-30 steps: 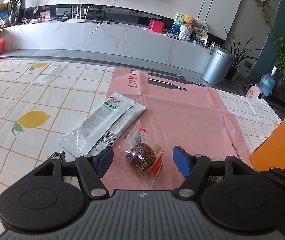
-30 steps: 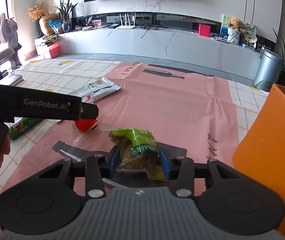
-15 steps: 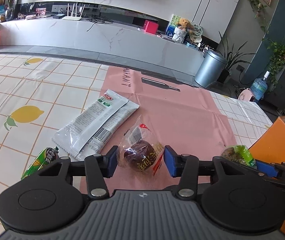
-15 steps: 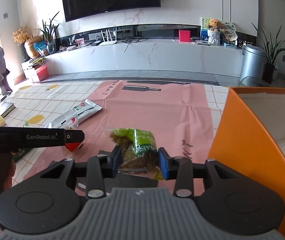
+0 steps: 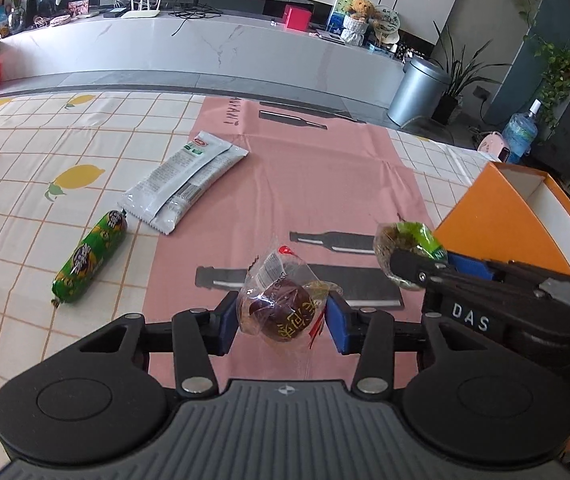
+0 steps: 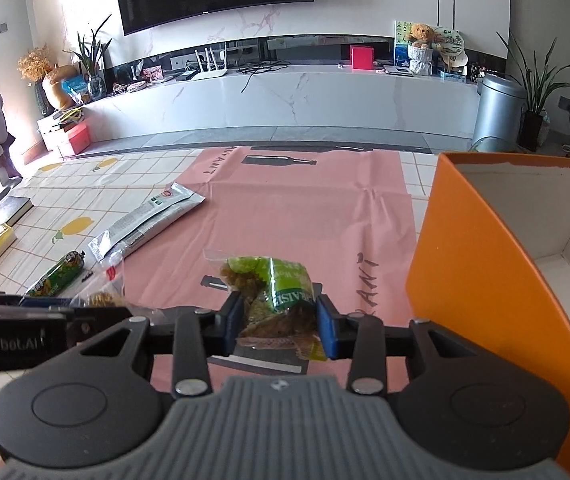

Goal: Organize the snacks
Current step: 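Carry both bags into the orange box and open both tools to release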

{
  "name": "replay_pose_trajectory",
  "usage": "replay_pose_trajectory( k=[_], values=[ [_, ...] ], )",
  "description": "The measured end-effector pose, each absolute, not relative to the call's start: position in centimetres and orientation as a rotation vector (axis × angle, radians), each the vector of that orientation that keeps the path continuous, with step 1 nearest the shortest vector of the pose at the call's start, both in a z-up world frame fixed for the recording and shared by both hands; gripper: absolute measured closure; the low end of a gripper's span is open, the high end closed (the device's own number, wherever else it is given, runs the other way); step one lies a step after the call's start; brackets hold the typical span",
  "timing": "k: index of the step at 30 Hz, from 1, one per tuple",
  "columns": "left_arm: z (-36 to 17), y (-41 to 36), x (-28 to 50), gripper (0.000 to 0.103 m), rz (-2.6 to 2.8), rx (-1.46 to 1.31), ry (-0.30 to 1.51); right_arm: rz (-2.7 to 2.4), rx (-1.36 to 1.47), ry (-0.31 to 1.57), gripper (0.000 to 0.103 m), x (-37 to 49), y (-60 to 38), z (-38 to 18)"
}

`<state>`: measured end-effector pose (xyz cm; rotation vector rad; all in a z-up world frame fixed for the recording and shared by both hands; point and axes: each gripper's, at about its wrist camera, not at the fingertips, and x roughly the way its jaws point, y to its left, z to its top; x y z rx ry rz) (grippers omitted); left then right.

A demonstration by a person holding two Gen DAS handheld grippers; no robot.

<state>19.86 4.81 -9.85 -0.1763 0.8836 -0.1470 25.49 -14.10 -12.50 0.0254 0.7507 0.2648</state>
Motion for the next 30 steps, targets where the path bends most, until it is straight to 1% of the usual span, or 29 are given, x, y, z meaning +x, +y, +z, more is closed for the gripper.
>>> replay_pose_trajectory(
  k=[5,17,23,30],
  values=[
    [-8.3,4.1,17.5,0.052,-0.15,-0.139,0.865,0.275,0.006,0.74,0.067,22.7,-13.9,-10.7],
    [-2.6,3.2,13.1,0.052,-0.188,-0.186,0.758,0.234,0.075,0.714,0.067,15.5,-17.1,-5.8],
    [-0.3,1.5,11.3,0.052,-0.239,-0.188,0.719,0.212,0.061,0.673,0.067,12.5,-19.3,-3.1],
    [1.8,-1.8,10.5,0.052,-0.331,-0.18,0.692,0.19,0.038,0.66,0.068,11.3,-23.2,-0.4]
  ],
)
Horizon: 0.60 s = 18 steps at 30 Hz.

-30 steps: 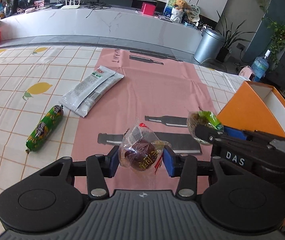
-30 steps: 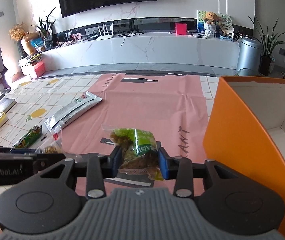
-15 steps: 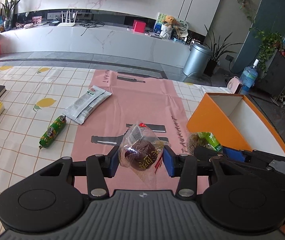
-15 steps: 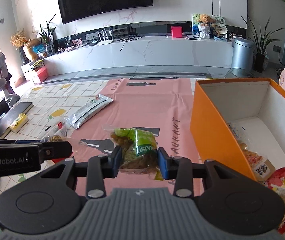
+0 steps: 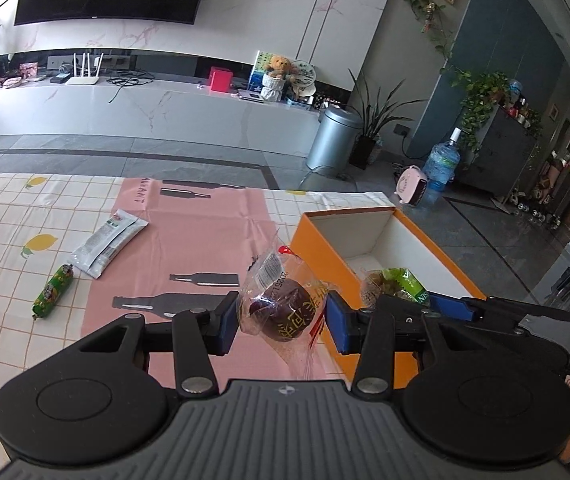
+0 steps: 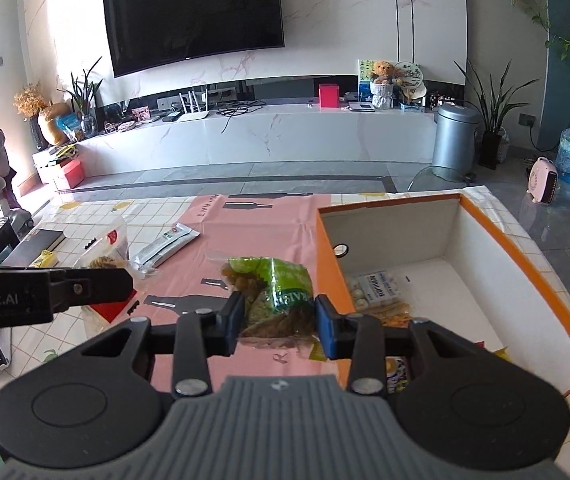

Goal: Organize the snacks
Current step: 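Carry both bags into the orange box and open both tools to release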

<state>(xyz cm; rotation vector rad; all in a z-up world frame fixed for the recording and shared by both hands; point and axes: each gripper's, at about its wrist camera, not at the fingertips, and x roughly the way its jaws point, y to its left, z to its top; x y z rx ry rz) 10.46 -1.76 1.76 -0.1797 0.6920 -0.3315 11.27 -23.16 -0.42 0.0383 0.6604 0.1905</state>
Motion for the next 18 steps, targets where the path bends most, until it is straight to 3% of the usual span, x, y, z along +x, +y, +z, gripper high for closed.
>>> replay_pose_trajectory(
  k=[18],
  values=[
    [1.6,-15.8,15.0,0.052,-0.557,0.045,0.751,0.126,-0.054,0.804,0.068,15.0,-36.0,-1.7]
  ],
)
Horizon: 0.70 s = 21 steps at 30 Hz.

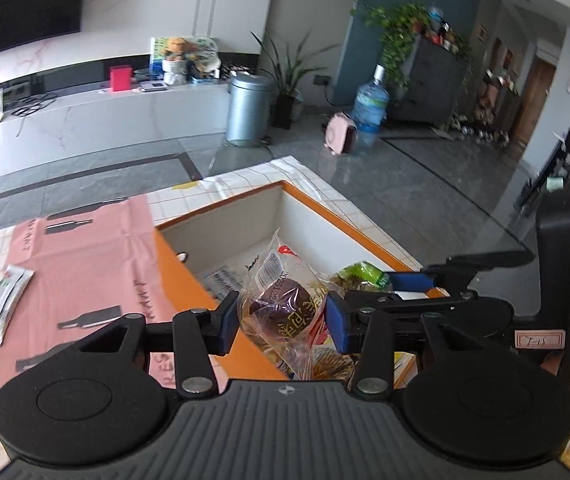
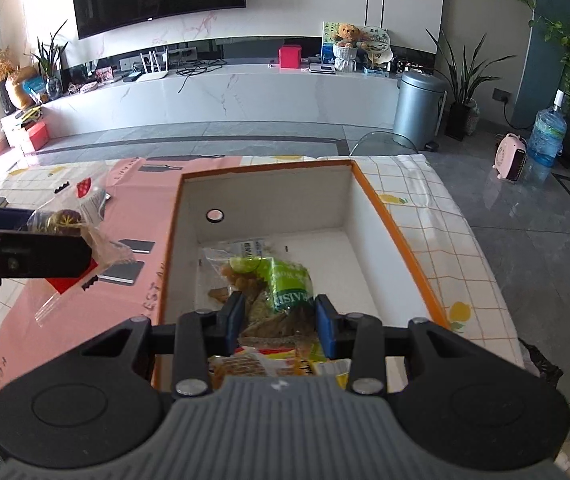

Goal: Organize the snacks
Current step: 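Carry both bags into the orange box and open both tools to release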

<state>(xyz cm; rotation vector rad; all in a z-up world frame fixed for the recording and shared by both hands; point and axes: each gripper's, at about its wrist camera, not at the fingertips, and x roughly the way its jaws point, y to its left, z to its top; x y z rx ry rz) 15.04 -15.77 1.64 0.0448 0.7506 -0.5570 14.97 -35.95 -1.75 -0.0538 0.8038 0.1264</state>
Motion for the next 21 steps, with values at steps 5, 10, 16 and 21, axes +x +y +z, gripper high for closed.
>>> replay_pose_trajectory(
  k=[5,10,16,21],
  values=[
    [-0.1,-18.8,17.7,0.052,-0.591,0.112,0.803,0.133,-0.168,0.841,0.068,17.7,-37.8,-2.9],
    [-2.2,-20.7,19.8,0.053,-0.607,0.179,0.847,0.15,-0.255,0.892,0.068,20.1,-38.8,-5.0],
    [-4.7,-21.9,21.5,0.052,-0.609,0.265,0.903,0.175,-0.339,0.916,0.068,22.0,-38.4,-6.8],
    [-5.8,-22.4,22.5,0.052,-0.613,0.309,0.954,0.198,-0.392,0.926,0.067,23.2,-38.0,-8.0]
  ],
)
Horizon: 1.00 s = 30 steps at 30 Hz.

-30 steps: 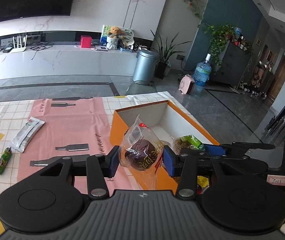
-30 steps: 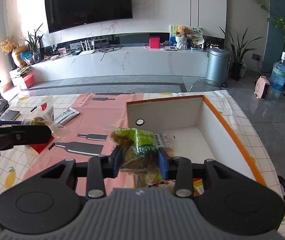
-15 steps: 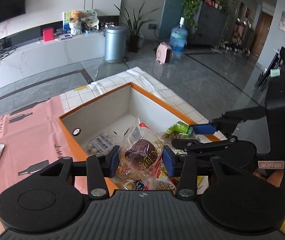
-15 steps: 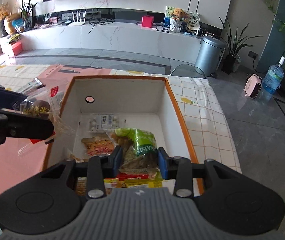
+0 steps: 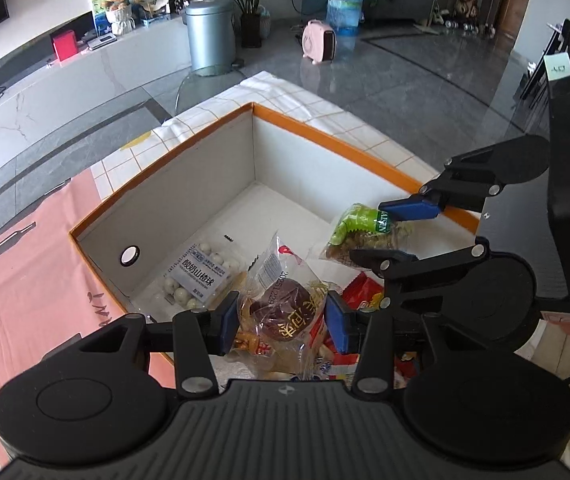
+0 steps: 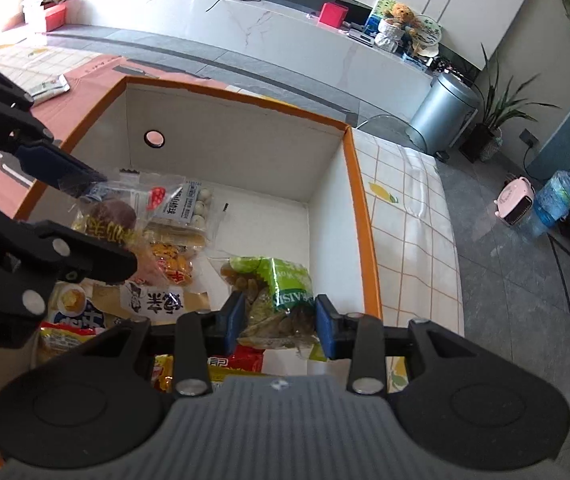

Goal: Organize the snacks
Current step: 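Carry both bags into the orange box and open both tools to release, then move the left tool to the green sausage while the right tool approaches the white packets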

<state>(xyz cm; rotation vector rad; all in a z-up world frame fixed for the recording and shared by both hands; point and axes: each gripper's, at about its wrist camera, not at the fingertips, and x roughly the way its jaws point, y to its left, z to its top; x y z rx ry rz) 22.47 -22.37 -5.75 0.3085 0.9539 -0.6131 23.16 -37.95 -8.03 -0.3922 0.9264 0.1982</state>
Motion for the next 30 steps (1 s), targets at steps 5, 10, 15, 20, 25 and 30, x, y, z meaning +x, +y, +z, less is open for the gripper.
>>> replay_pose_trajectory(
  k=[5,10,15,20,25,30],
  values=[
    [-6.8,-22.7,23.8,0.052,-0.599,0.328,1.013,0.198,-0.421,0.96,0.067,24.3,-37.7,-9.2],
    [-7.6,-22.9,24.5,0.051,-0.604,0.327,1.051,0.211,-0.463,0.992,0.067,25.1,-37.3,-10.1],
    [-8.2,-22.7,24.8,0.05,-0.606,0.313,1.065,0.215,-0.503,1.006,0.066,25.2,-36.9,-10.7],
    [-8.0,-22.3,24.3,0.042,-0.618,0.3,1.022,0.215,-0.53,1.008,0.066,24.9,-36.6,-10.5],
    [-6.9,-21.2,23.6,0.035,-0.63,0.264,0.976,0.208,-0.549,1.005,0.056,24.5,-36.3,-9.3],
    [-5.1,-19.7,22.5,0.035,-0.637,0.216,0.931,0.162,-0.54,0.986,0.046,23.6,-36.0,-7.6]
  ],
)
